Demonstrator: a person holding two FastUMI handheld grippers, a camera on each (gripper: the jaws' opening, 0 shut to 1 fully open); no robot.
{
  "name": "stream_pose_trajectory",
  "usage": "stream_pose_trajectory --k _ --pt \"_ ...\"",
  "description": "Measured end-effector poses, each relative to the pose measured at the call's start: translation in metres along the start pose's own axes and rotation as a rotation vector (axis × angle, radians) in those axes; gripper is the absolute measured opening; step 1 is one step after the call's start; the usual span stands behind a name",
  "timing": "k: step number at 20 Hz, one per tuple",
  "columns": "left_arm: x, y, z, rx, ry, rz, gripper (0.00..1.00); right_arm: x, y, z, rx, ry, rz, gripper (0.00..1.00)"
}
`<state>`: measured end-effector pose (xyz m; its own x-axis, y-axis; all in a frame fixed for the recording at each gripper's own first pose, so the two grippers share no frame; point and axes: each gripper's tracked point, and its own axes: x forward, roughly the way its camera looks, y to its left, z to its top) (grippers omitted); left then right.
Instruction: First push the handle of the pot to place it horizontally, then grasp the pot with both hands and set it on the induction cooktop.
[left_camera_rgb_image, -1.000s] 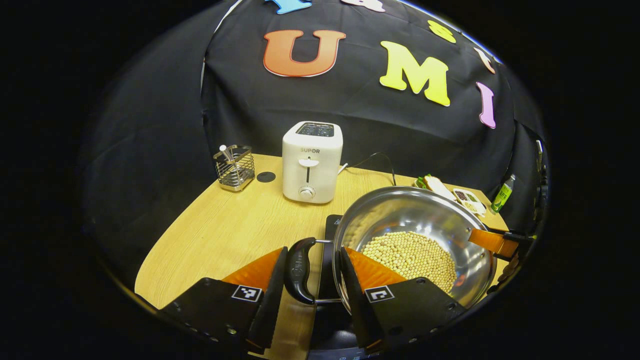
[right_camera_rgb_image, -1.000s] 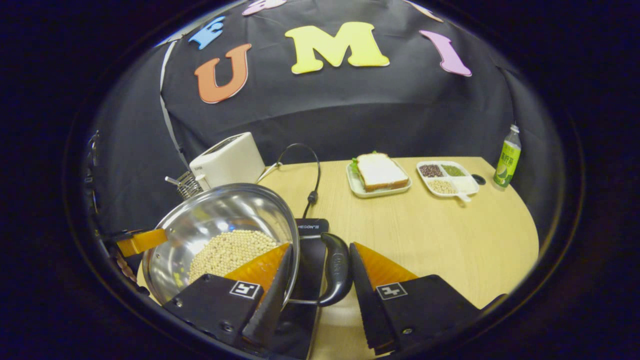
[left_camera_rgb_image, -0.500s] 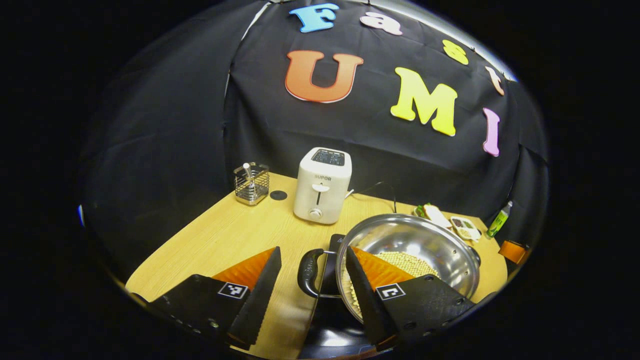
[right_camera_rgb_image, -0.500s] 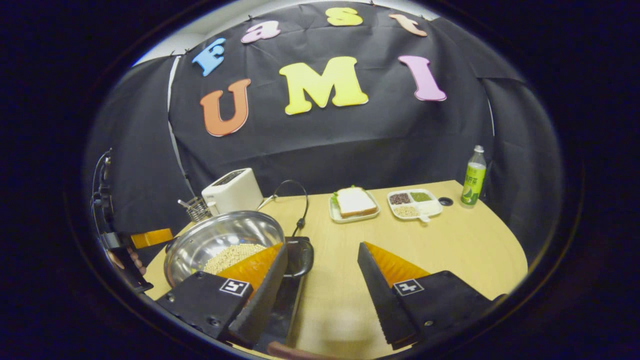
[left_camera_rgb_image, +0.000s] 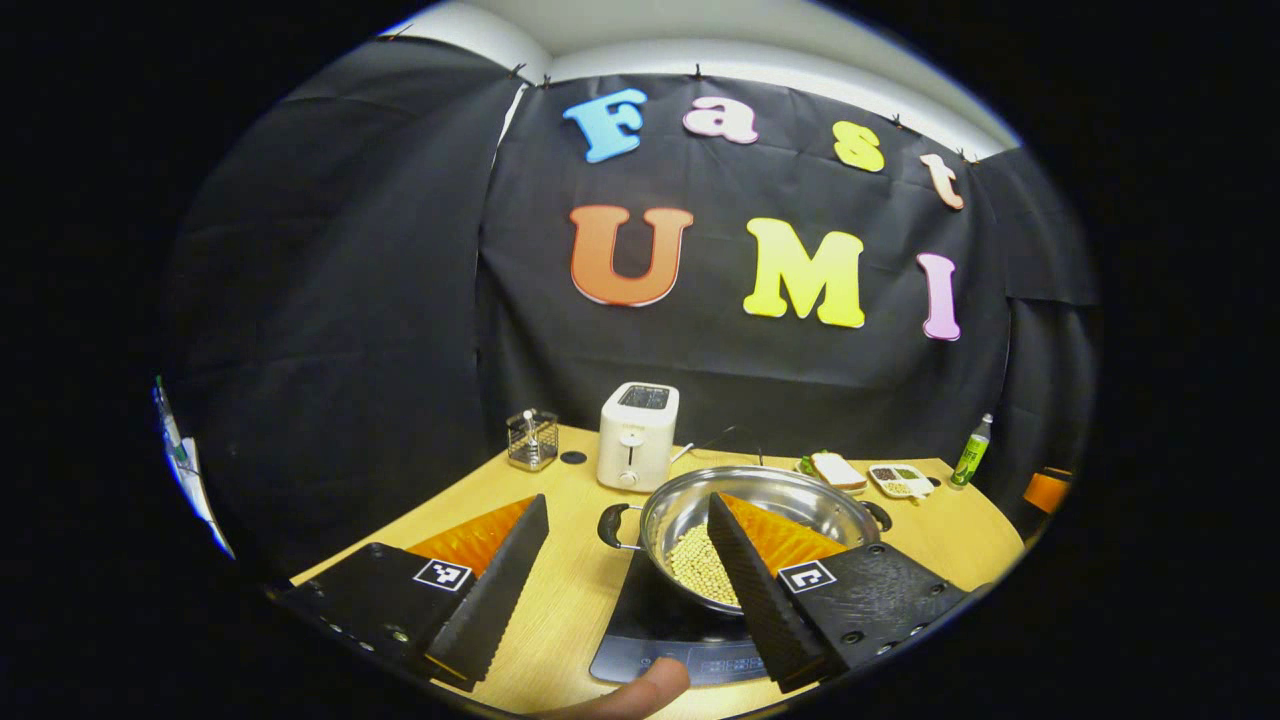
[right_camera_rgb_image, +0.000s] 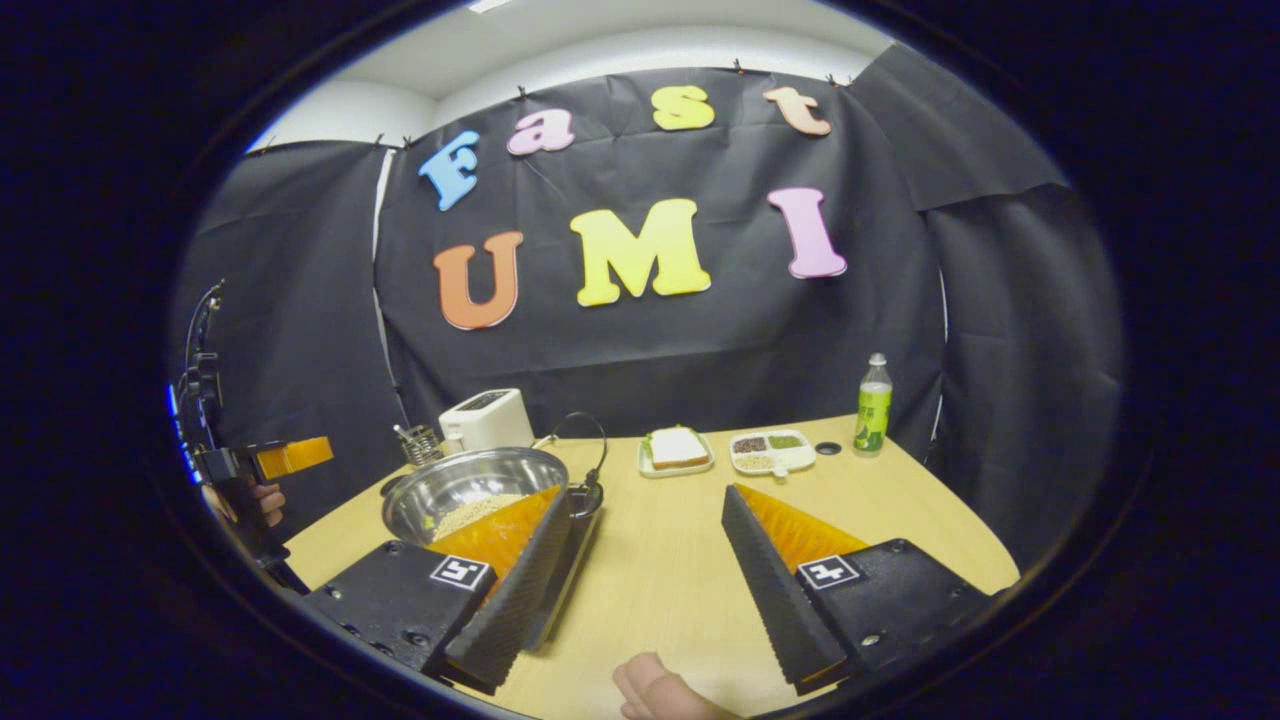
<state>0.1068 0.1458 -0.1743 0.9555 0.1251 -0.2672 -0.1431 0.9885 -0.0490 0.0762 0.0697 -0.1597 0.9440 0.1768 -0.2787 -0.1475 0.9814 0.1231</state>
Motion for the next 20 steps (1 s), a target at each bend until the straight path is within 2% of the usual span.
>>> stream_pose_trajectory --k 1,4,5,7,9,13,14,15,16,17,20 --pt "-0.015 -0.009 0.013 0.013 -0.030 -0.007 0.95 -0.019 -0.005 0.008 0.005 -0.021 -0.007 0.95" --pt "-0.064 -0.044 0.052 0.021 -0.111 -0.045 0.95 -0.073 -0.022 0.042 0.020 -0.100 -0.036 0.97" --pt "-0.081 -0.055 0.067 0.023 -0.141 -0.059 0.95 -0.088 -0.029 0.054 0.015 -0.131 -0.049 0.94" --pt "-0.115 -0.079 0.089 0.030 -0.202 -0.097 0.95 -0.113 -0.042 0.068 -0.002 -0.173 -0.074 0.97" --pt "-0.142 -0.094 0.100 0.021 -0.227 -0.106 0.95 -0.133 -0.049 0.075 -0.013 -0.195 -0.089 0.95" --pt "-0.166 -0.117 0.090 0.027 -0.198 -0.089 0.95 -0.164 -0.059 0.079 -0.028 -0.220 -0.114 0.97" --pt "-0.170 -0.125 0.086 0.029 -0.193 -0.099 0.95 -0.169 -0.060 0.080 -0.034 -0.227 -0.122 0.94" --pt "-0.174 -0.134 0.082 0.027 -0.191 -0.118 0.84 -0.174 -0.061 0.081 -0.041 -0.236 -0.129 0.98" --pt "-0.179 -0.141 0.076 0.022 -0.187 -0.138 0.95 -0.178 -0.062 0.082 -0.043 -0.245 -0.136 0.95" --pt "-0.184 -0.144 0.070 0.022 -0.185 -0.142 0.95 -0.182 -0.063 0.082 -0.039 -0.254 -0.143 0.94" --pt "-0.195 -0.134 0.052 0.056 -0.178 -0.082 0.95 -0.192 -0.068 0.082 -0.001 -0.292 -0.153 0.95"
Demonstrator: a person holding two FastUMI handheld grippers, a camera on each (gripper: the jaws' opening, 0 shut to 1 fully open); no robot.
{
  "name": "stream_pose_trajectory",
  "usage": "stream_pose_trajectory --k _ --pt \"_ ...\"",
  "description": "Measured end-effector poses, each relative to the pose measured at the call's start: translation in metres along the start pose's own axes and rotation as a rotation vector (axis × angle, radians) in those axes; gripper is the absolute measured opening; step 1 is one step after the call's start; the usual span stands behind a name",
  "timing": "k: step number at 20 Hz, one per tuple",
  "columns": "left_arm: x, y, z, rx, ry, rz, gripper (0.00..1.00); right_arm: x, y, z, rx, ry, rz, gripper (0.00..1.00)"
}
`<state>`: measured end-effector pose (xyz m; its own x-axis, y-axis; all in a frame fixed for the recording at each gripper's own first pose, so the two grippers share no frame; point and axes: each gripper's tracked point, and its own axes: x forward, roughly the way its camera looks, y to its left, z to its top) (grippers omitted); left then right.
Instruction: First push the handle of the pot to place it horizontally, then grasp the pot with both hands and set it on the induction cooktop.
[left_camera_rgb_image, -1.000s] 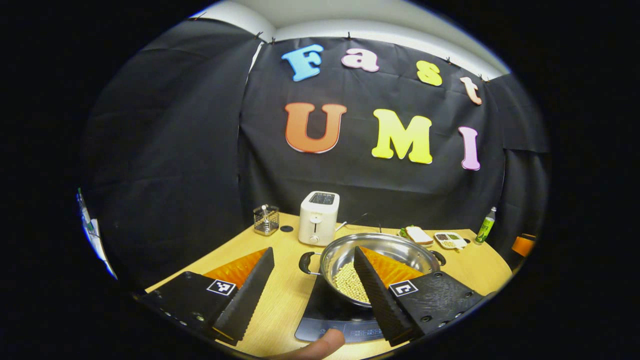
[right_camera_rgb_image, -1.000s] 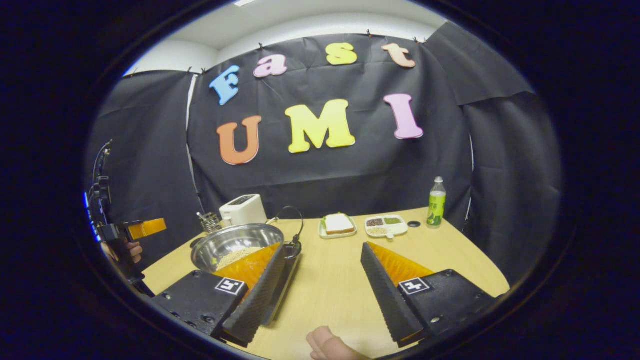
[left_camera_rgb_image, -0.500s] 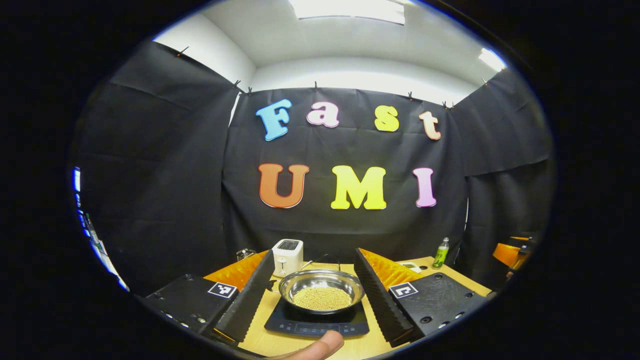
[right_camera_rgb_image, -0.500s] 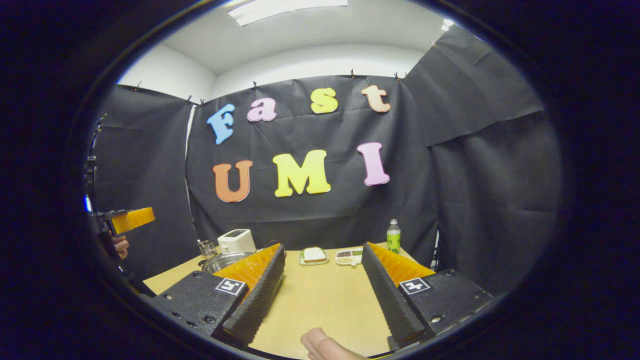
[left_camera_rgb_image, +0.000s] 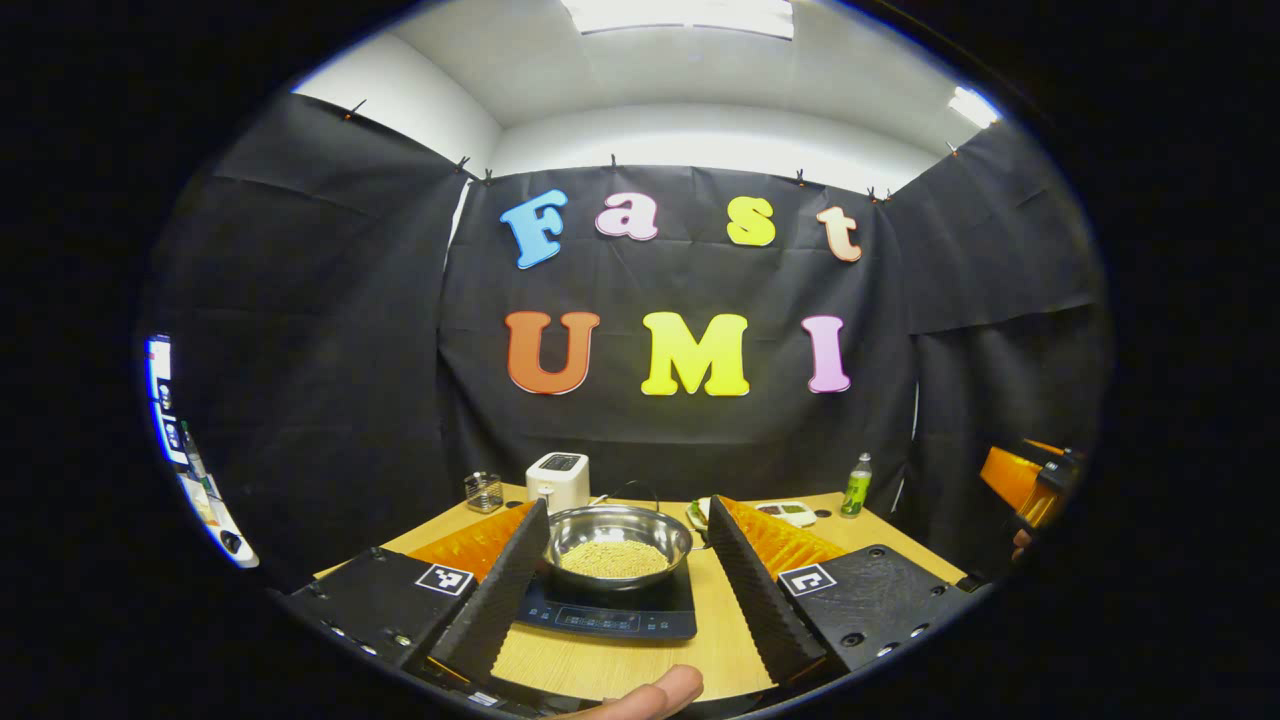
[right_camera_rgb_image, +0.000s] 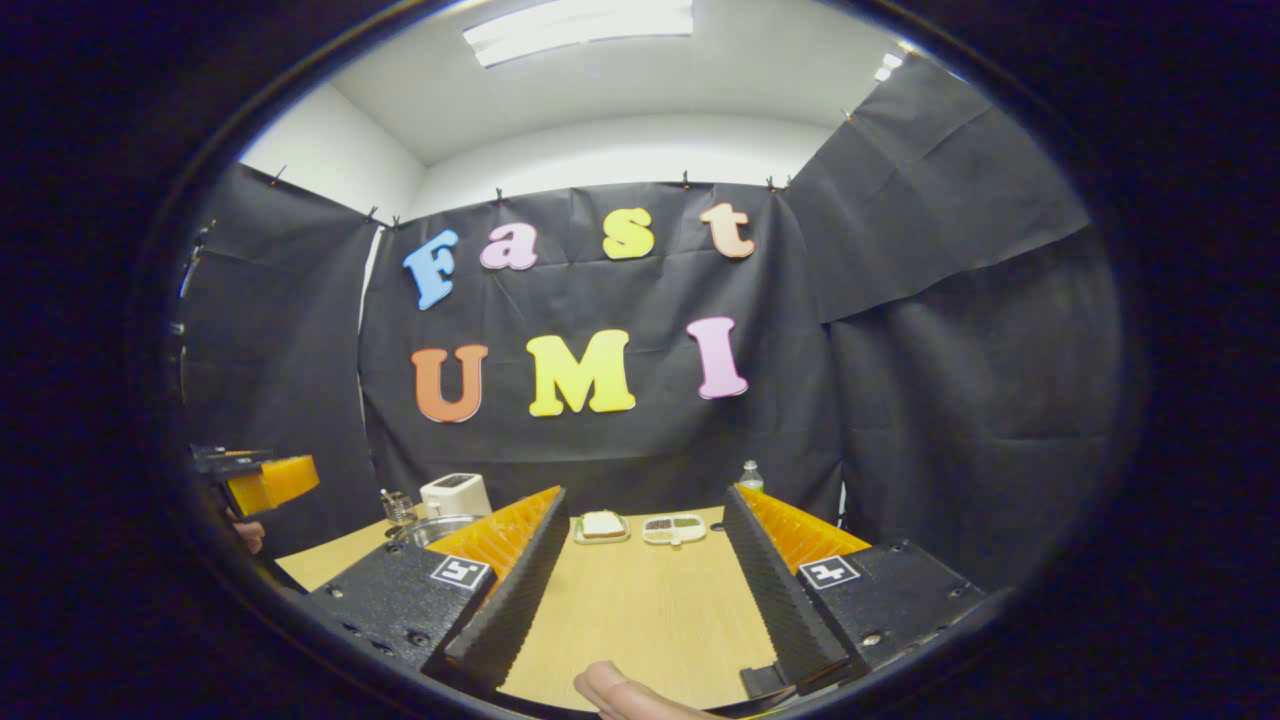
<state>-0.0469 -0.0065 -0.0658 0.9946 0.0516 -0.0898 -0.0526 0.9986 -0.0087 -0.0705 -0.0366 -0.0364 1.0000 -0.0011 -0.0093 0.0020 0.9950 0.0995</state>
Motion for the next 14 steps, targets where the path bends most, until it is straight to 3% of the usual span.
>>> stream_pose_trajectory --k 11,14 --pt "-0.021 -0.012 -0.005 0.007 -0.004 -0.034 0.95 -0.011 -0.010 -0.002 0.014 -0.002 0.017 0.98" --pt "-0.021 -0.007 -0.005 -0.007 -0.006 -0.036 0.95 -0.019 0.001 0.001 0.003 -0.020 0.051 0.94"
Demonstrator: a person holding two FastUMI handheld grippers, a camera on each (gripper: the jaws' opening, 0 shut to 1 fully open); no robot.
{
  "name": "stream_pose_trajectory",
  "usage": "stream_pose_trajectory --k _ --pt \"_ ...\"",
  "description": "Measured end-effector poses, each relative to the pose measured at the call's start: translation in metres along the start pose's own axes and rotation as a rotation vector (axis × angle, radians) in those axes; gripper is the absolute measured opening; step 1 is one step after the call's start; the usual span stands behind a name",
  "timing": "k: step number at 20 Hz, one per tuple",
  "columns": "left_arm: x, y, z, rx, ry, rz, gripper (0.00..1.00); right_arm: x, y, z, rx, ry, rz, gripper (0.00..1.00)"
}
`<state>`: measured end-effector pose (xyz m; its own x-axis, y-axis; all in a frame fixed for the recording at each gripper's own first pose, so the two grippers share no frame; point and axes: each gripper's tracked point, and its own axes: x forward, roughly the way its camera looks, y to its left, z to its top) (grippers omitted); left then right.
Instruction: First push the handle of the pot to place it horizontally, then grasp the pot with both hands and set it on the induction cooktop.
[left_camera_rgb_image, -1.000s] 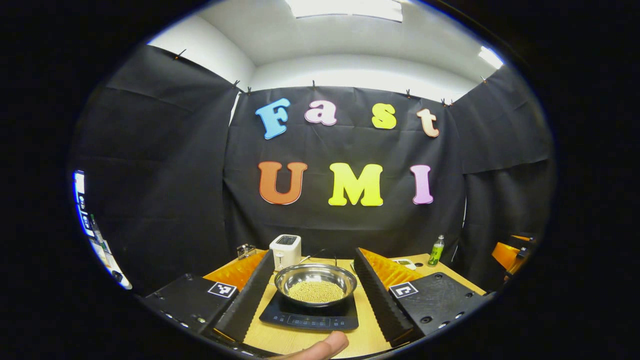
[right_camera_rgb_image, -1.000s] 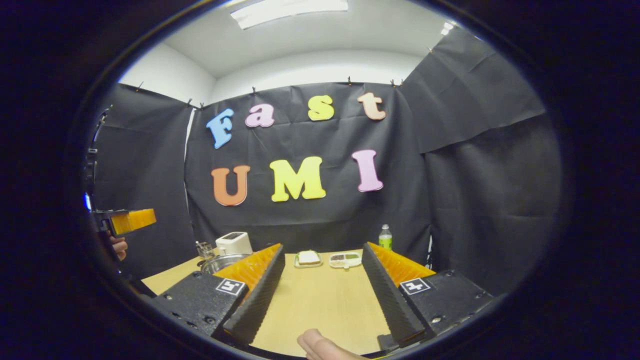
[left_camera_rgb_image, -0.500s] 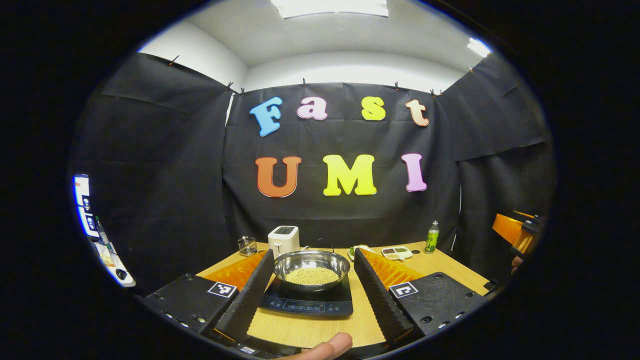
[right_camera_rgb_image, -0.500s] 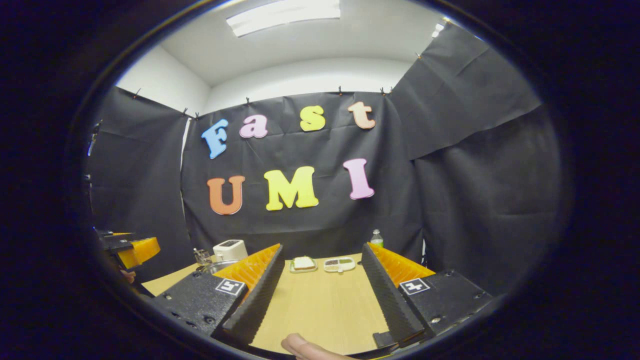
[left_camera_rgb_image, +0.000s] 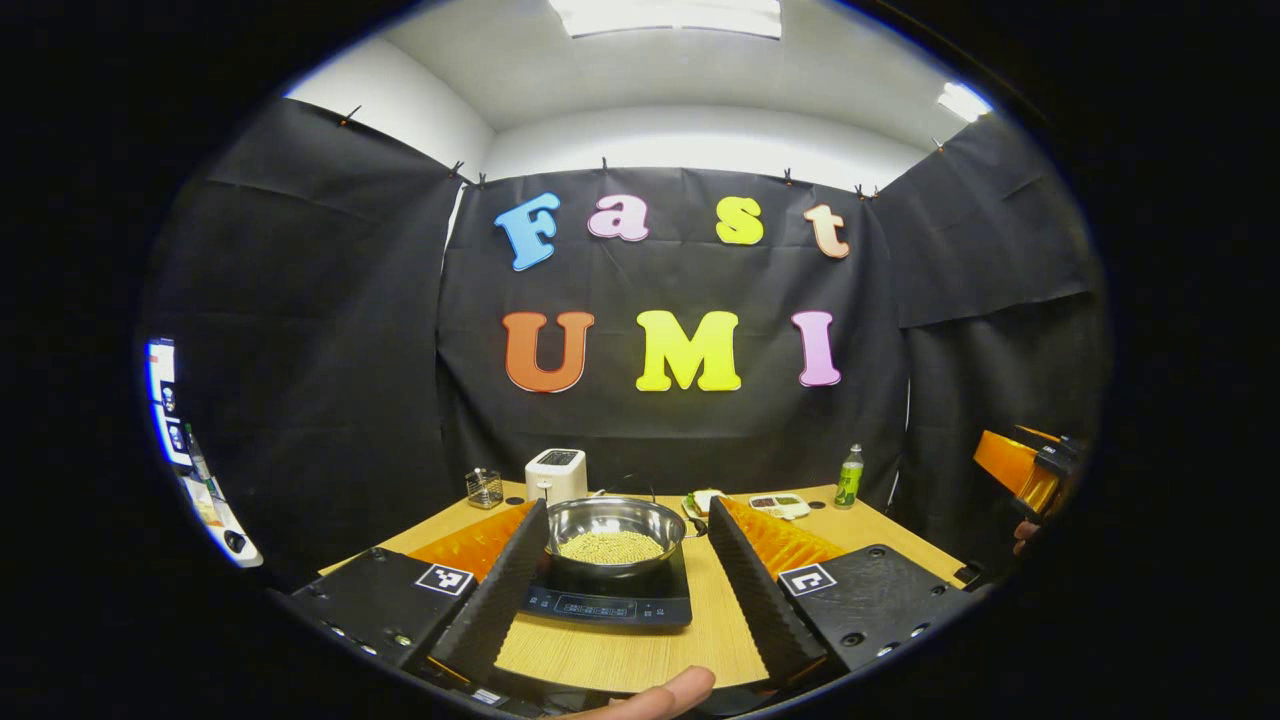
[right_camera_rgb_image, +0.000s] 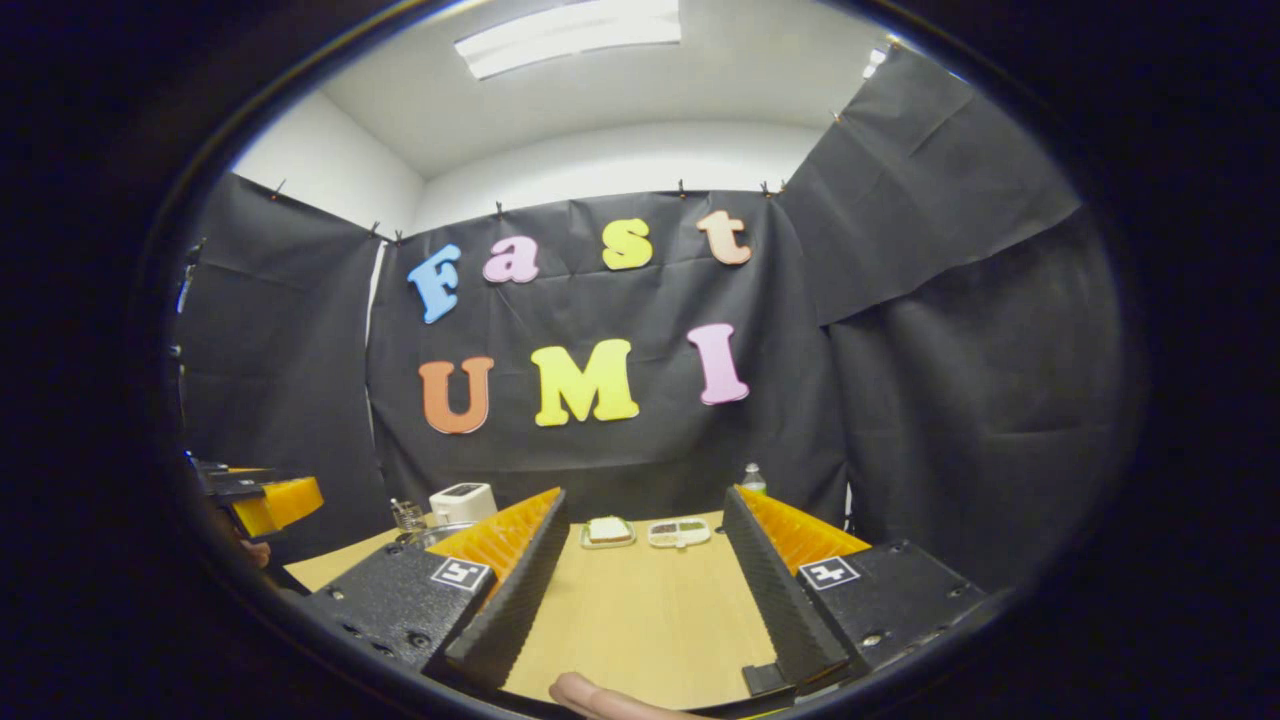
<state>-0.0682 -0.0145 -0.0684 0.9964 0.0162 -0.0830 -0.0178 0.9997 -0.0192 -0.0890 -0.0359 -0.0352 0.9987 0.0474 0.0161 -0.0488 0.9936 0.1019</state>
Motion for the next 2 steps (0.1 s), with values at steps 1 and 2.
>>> stream_pose_trajectory --k 1,2 --pt "-0.0016 0.0037 0.0012 -0.012 -0.005 0.011 0.95 -0.0026 0.0037 0.0013 -0.001 -0.006 0.013 0.97" --pt "-0.0002 0.0087 0.0013 -0.026 -0.008 0.021 0.84 -0.0032 0.0039 0.0007 -0.005 -0.010 0.019 0.95"
